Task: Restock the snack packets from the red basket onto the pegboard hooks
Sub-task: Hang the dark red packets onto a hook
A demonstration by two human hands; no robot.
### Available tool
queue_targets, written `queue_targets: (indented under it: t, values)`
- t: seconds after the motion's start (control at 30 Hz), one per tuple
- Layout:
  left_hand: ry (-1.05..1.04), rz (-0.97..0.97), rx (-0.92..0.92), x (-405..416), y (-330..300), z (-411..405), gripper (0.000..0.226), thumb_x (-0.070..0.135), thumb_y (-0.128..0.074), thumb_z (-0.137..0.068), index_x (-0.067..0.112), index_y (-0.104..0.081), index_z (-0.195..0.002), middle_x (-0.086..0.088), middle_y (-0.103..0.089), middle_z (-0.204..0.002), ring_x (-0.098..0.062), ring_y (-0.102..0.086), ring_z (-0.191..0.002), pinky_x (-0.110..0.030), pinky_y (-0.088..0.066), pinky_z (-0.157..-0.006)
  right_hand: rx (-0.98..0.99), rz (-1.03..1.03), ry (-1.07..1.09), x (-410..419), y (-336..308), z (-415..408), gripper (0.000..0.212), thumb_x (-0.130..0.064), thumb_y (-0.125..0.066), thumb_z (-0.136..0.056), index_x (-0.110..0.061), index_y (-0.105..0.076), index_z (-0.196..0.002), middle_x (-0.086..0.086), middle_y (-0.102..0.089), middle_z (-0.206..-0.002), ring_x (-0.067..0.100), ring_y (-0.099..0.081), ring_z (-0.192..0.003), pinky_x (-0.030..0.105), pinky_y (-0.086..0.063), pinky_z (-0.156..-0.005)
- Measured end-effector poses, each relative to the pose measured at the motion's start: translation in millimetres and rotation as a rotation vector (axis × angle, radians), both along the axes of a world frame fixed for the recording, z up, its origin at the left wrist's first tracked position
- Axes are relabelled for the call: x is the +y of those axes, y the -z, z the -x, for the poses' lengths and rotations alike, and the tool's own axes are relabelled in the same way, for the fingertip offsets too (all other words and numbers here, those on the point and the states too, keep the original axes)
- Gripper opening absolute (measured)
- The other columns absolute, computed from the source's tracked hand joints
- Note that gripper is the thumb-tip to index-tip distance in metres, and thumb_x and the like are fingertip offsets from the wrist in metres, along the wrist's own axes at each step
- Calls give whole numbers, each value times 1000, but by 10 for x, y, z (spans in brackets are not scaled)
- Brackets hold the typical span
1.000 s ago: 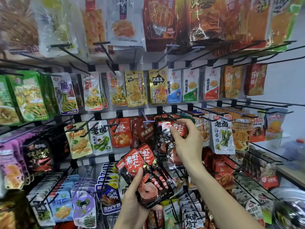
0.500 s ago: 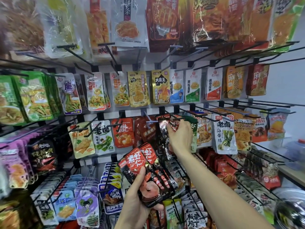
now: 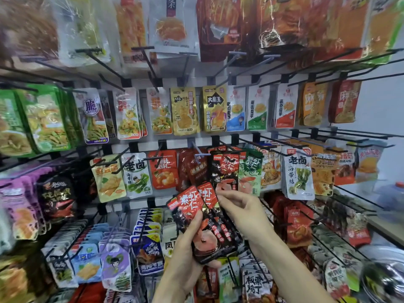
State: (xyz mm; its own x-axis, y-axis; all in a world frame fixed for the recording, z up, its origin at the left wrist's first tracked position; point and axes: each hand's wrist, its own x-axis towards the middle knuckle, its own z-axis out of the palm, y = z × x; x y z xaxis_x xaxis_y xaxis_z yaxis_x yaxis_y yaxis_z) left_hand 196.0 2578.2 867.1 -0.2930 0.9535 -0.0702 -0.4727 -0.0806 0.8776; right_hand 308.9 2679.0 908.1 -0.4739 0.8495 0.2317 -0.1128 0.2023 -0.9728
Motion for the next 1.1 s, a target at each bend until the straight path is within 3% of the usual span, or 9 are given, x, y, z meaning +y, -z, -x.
queue_targets:
  t: [0.13, 0.2, 0.3, 0.57, 0.63, 0.77, 0.83, 0.97, 1.1]
  values:
    - [-19, 5, 9, 31, 50, 4, 71, 54, -96, -66, 3, -79, -112, -11, -66, -79, -22, -67, -64, -35, -58, -44, 46, 31, 5, -6, -35, -45, 10, -10, -73, -95, -14, -78, -102, 3, -81, -95, 17, -77, -93, 30, -57, -85]
    - [-19, 19, -1, 33, 65, -2, 85, 62, -94, -60, 8, -76, -124, -26, -74, -106, -32, -71, -83, -36, -59, -46, 89, 44, 33, -20, -53, -59, 10, -8, -76, -92, -12, -77, -100, 4, -81, -90, 16, -76, -85, 25, -55, -76]
    - [-24, 24, -2, 50, 54, -14, 93, 66, -95, -56, 10, -75, -127, -29, -68, -130, -40, -68, -100, -35, -60, -47, 172, 56, 92, -43, -56, -66, 18, -7, -81, -86, -13, -76, -102, 5, -80, -90, 20, -77, -90, 34, -59, -86]
    - [-43, -21, 1, 106, -95, -106, 62, 60, -75, -85, 13, -74, -127, -14, -78, -117, -31, -75, -93, -34, -61, -51, 355, 44, 219, -32, -73, -7, 20, -11, -84, -85, -11, -73, -102, 7, -78, -95, 21, -76, -96, 41, -59, -98]
    - [-71, -23, -18, 124, -122, -117, 59, 56, -72, -84, 12, -75, -123, -10, -80, -104, -25, -76, -80, -34, -60, -50, 368, 48, 220, -19, -107, 6, 25, -10, -87, -81, -11, -72, -101, 8, -78, -95, 23, -76, -96, 41, -59, -95]
    - [-87, -24, -33, 186, -155, -108, 64, 62, -73, -80, 17, -76, -125, -16, -77, -119, -31, -75, -97, -35, -60, -53, 413, 132, 212, 57, -157, 18, 28, -14, -92, -72, -11, -76, -95, 8, -79, -93, 27, -77, -94, 40, -61, -86]
    - [-119, -4, -65, 205, -172, -103, 65, 62, -74, -80, 14, -76, -124, -14, -79, -113, -27, -75, -93, -36, -59, -54, 430, 148, 227, 116, -177, 17, 25, -19, -92, -73, -12, -78, -93, 6, -80, -93, 23, -77, -93, 37, -60, -85]
    - [-224, 14, -114, 207, -215, -96, 60, 58, -74, -80, 12, -75, -120, -6, -77, -101, -18, -74, -80, -35, -59, -52, 423, 11, 375, 296, -259, 37, 24, -18, -88, -81, -20, -69, -95, -5, -77, -82, 0, -72, -79, 18, -56, -76]
    - [-298, 38, -135, 186, -232, -93, 65, 55, -77, -77, 10, -73, -124, -14, -72, -119, -21, -74, -86, -36, -59, -53, 322, -180, 427, 455, -286, 97, 37, -19, -86, -85, -26, -52, -99, -3, -74, -85, 3, -68, -78, 17, -50, -79]
